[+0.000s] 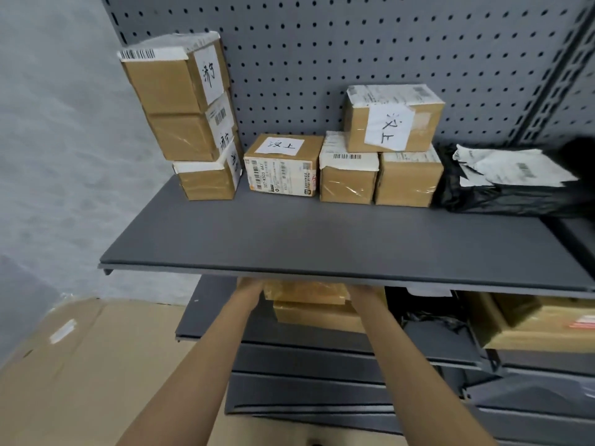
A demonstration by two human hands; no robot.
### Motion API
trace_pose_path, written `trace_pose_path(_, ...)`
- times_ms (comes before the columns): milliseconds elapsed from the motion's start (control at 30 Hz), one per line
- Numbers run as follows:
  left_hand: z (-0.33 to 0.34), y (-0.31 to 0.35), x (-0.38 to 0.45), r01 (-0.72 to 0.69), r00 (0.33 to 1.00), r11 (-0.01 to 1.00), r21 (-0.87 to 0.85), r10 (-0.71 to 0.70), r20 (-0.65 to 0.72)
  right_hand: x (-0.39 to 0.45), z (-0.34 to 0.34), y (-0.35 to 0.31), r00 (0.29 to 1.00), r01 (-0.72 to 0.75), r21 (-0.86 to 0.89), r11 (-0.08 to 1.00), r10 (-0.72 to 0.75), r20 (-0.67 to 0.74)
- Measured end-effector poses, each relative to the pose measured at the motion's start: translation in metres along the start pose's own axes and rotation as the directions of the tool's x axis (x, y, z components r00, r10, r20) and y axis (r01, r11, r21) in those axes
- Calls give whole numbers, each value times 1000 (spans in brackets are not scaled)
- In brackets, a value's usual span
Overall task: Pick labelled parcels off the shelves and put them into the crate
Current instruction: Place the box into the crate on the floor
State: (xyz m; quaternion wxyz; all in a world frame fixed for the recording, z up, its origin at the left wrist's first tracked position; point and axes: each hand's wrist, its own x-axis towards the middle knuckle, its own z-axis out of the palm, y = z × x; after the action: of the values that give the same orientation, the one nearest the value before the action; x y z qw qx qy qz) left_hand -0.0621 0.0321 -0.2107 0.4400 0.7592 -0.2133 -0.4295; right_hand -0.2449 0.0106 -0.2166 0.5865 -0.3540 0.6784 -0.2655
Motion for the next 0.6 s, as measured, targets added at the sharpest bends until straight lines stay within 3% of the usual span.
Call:
trace_pose_path(100,-4,-6,-4,-105,994,995,-2,104,-36,3,11,2,997,57,44,997,-59,39)
trace_pose_path(267,-15,-23,-28,-232,973,973,-21,232,-4,-18,17,10,968,252,171,952,-246,-56)
trace_pose_path(433,-34,-48,-57,-208,978,978,17,208,14,-49,21,32,956,285,106,953,-274,-108)
trace_pose_path(600,-60,-74,-84,-242,970,969,55,240,48,-88,25,73,959,280,169,945,-267,-94)
